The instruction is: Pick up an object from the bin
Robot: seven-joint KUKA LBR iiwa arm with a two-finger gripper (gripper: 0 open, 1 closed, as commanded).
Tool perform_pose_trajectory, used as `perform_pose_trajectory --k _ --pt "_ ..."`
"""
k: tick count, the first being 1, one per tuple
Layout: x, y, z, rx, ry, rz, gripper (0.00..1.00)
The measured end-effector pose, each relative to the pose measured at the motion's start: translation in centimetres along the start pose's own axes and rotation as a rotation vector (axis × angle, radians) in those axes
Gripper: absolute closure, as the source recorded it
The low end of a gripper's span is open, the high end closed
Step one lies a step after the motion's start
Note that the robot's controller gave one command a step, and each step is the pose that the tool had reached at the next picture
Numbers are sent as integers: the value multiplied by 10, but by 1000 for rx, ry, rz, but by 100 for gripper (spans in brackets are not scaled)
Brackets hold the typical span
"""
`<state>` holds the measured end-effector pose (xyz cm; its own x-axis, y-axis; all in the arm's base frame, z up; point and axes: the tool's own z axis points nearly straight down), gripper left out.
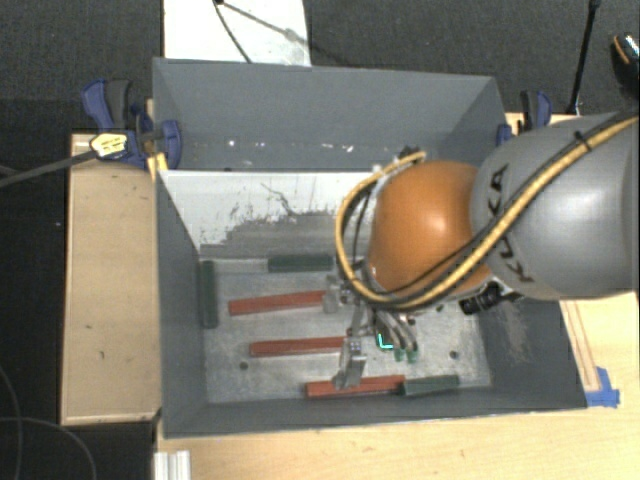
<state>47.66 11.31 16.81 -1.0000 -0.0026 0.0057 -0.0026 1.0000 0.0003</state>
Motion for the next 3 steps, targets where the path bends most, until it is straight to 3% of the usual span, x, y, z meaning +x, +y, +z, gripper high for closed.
perform_pose_trajectory --k 1,2,3 --pt "-18 -12 101 1 -1 -33 0" --pt "-51 11 97 -1 -8 10 0" --pt "-50 11 95 -2 -5 14 100"
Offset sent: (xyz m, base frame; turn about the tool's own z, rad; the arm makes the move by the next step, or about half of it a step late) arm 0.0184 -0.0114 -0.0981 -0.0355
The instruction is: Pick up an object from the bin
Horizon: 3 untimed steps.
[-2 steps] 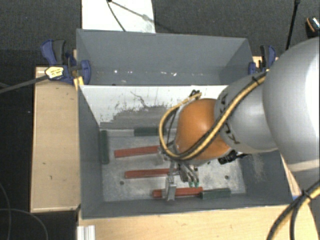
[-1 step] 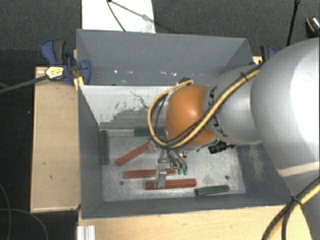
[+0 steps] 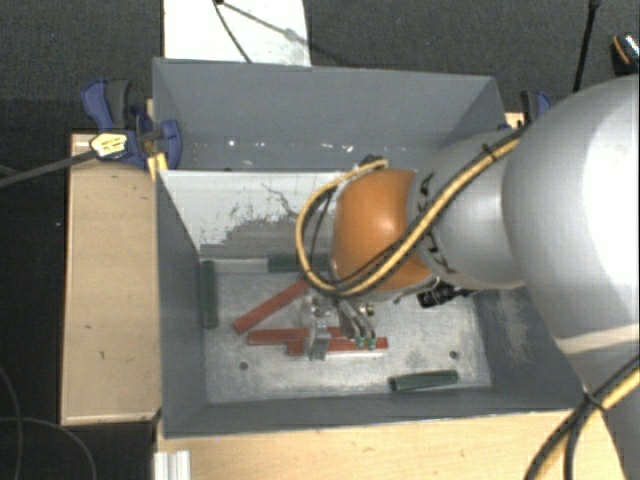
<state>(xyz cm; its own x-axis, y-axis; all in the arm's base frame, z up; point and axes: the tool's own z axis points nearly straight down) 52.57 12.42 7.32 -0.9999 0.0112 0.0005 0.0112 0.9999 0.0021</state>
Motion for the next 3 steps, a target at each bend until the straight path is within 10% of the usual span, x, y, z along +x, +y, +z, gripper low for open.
perform_pose_trajectory --k 1,2,3 --pt "-12 15 -125 0 -11 -147 100" --pt "-10 14 -120 1 -2 -144 0" --pt "-31 8 6 2 1 -314 0"
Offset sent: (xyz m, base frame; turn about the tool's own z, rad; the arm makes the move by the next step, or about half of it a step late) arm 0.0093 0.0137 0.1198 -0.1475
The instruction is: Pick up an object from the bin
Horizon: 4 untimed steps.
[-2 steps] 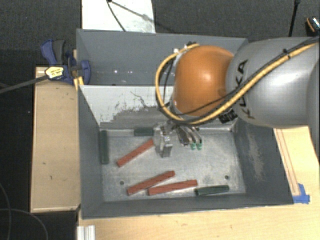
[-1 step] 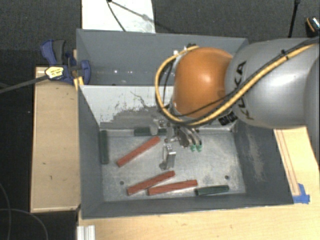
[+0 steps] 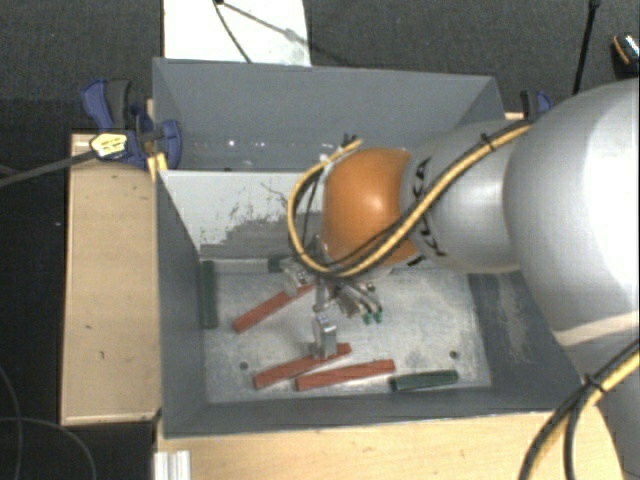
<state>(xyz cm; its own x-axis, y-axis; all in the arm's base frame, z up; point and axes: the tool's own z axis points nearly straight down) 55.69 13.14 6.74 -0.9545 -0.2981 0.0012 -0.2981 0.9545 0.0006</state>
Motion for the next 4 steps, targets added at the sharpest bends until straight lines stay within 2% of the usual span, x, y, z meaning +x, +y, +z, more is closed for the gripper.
perform_pose_trajectory --k 1,2,3,4 --pt "-45 43 -4 -2 -8 30 0" --pt "-44 40 -3 -1 -4 36 100" --pt "-43 42 -159 1 -14 -120 100" --pt "-32 65 -160 0 -2 -366 100"
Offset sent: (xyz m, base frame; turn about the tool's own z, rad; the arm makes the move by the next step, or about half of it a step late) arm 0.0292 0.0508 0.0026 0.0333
